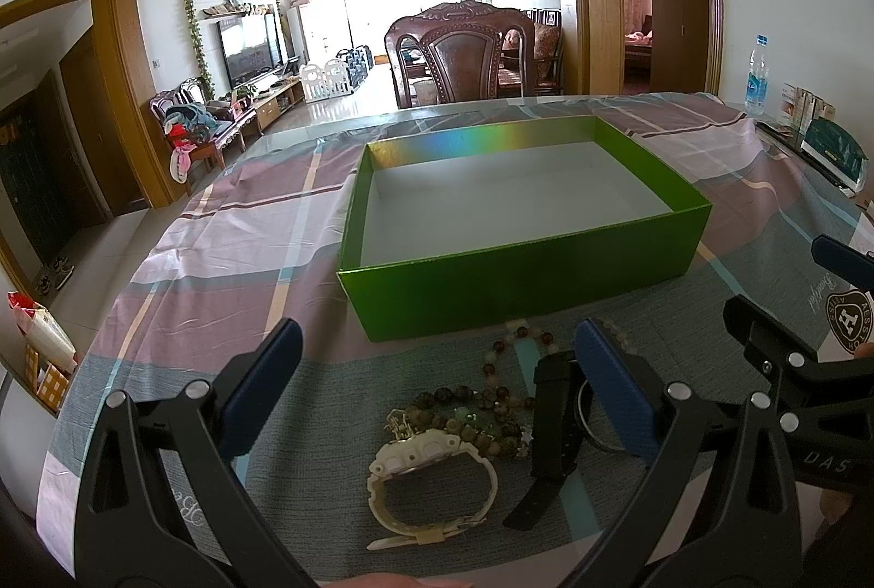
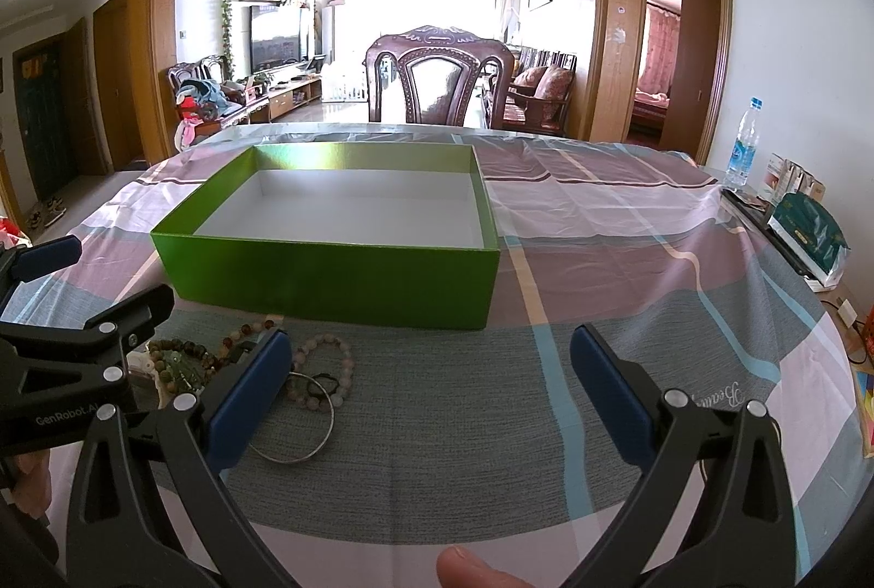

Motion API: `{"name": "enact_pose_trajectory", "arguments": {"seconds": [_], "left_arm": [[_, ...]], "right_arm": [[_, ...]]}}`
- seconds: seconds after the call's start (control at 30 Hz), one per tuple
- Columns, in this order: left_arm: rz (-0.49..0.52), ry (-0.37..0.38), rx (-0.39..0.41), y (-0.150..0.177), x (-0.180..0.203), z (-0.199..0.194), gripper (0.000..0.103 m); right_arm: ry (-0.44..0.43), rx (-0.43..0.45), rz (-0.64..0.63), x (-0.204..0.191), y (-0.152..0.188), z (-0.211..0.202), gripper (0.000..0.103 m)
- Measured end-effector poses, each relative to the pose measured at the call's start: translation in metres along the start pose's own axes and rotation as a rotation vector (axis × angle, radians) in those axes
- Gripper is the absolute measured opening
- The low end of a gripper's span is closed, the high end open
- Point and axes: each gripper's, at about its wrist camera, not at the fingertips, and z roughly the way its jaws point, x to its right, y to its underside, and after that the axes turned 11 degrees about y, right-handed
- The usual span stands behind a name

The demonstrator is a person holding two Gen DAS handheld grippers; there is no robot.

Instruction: Organize jewelry

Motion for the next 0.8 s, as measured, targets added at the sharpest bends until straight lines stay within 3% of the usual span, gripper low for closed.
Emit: {"name": "enact_pose_trajectory", "arguments": {"seconds": [0.8], "left_arm": [[0.000,0.001,-0.002,-0.0002,-0.0002,0.0002,0.099]], "right_arm": [[-0.001,0.004,0.005,-0.0001,0.0003,0.0001,0.100]]}}
